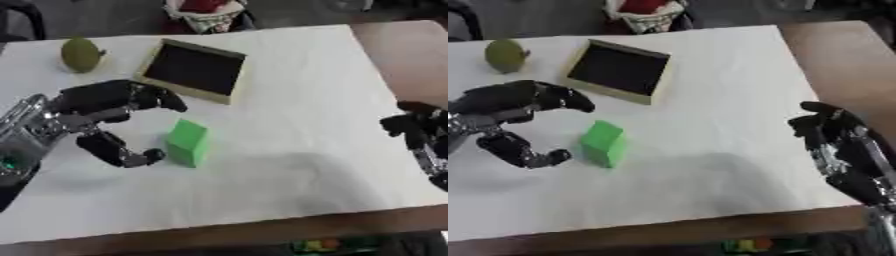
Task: Pick up objects on the table and place them in the box.
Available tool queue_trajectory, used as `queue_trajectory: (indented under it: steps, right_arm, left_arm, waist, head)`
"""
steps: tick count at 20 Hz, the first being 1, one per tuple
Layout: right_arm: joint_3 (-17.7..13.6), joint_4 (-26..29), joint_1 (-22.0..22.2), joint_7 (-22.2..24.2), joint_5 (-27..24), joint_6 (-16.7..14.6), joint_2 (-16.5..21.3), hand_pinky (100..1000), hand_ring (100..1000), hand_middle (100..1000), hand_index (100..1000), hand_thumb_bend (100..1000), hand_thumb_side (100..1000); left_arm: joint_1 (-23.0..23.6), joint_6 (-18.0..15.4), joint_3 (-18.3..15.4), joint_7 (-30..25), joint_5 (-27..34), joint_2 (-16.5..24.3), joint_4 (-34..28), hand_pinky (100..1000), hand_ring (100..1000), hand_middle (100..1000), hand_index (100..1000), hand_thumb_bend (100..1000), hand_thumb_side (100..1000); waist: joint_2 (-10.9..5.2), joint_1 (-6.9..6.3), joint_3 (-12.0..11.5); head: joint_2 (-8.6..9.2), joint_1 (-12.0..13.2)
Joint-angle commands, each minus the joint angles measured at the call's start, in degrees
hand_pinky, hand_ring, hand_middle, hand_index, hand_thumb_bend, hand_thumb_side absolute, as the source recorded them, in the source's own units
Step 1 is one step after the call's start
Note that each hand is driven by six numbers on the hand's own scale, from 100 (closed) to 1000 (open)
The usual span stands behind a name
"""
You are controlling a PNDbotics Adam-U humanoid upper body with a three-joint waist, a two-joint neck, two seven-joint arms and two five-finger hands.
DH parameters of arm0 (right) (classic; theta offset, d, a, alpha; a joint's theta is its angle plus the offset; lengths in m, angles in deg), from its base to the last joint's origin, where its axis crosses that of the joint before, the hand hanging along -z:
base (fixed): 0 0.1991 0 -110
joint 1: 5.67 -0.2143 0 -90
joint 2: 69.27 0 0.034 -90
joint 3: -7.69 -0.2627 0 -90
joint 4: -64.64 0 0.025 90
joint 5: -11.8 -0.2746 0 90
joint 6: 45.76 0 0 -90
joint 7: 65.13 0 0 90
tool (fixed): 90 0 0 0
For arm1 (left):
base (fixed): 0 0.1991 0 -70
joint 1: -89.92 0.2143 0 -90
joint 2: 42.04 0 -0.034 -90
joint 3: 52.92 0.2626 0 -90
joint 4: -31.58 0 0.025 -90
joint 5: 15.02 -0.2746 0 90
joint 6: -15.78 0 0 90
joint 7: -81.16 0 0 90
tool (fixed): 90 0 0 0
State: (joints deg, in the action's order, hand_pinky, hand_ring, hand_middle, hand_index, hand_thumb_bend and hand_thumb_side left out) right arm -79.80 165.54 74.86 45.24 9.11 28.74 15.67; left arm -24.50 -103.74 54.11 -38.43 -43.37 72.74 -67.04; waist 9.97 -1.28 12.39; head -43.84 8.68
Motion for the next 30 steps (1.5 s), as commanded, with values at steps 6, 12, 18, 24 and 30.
queue_trajectory:
  steps: [6,12,18,24,30]
  right_arm:
    - [-0.06,0.46,-0.11,0.26,-0.24,-0.21,1.17,775,746,514,844,100,470]
    - [0.0,0.39,-0.01,0.35,-0.28,-0.27,1.08,775,746,513,844,100,470]
    - [0.11,0.34,0.02,0.49,-0.32,-0.3,0.98,775,746,513,844,100,470]
    - [0.17,0.3,0.01,0.59,-0.35,-0.3,0.87,776,746,513,844,100,470]
    - [0.21,0.25,0.0,0.7,-0.38,-0.3,0.78,776,746,513,844,100,470]
  left_arm:
    - [-6.22,-2.22,2.02,-6.86,-3.62,-1.94,4.25,822,815,849,943,495,474]
    - [-9.55,-3.92,3.5,-7.59,-6.92,-4.84,9.3,823,801,849,945,559,535]
    - [-11.61,-5.39,3.87,-7.16,-10.77,-7.23,14.23,825,801,848,945,572,529]
    - [-13.16,-6.71,3.95,-6.13,-14.02,-9.21,18.41,824,799,844,946,567,540]
    - [-14.11,-7.42,4.29,-6.0,-16.66,-11.03,21.24,815,781,821,938,544,539]
  waist:
    - [-0.79,0.36,0.02]
    - [-0.89,0.64,0.14]
    - [-0.86,0.78,0.2]
    - [-0.78,0.87,0.31]
    - [-0.75,0.91,0.44]
  head:
    - [-0.28,-0.64]
    - [-0.28,-0.98]
    - [-0.28,-0.79]
    - [-0.28,-0.57]
    - [-0.28,-0.41]
